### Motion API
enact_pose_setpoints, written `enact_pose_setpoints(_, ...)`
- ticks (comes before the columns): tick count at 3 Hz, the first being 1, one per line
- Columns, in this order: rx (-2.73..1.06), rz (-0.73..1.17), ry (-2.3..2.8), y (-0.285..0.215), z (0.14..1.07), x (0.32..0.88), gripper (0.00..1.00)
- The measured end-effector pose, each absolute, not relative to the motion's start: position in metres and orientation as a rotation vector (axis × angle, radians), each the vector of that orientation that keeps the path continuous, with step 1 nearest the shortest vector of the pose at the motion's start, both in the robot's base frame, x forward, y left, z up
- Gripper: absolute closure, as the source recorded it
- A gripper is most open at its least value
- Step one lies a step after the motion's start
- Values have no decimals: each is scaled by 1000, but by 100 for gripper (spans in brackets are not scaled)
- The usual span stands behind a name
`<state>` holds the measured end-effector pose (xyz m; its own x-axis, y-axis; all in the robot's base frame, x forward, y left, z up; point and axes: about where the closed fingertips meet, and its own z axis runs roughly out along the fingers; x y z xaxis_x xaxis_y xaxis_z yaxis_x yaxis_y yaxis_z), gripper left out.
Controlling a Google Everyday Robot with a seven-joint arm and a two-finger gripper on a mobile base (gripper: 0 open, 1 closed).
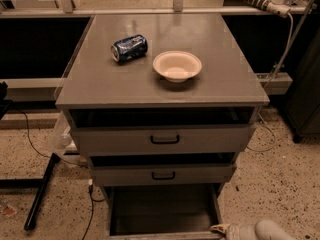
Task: Open bottom drawer
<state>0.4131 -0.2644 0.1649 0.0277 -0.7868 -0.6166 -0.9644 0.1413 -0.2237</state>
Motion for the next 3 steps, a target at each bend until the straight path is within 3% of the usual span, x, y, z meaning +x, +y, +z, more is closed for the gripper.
enact_pose_setpoints(2, -1682, 362, 1795, -264, 165, 413, 4)
enact_pose_setpoints(3, -1682, 362, 1795, -264, 165, 413, 0)
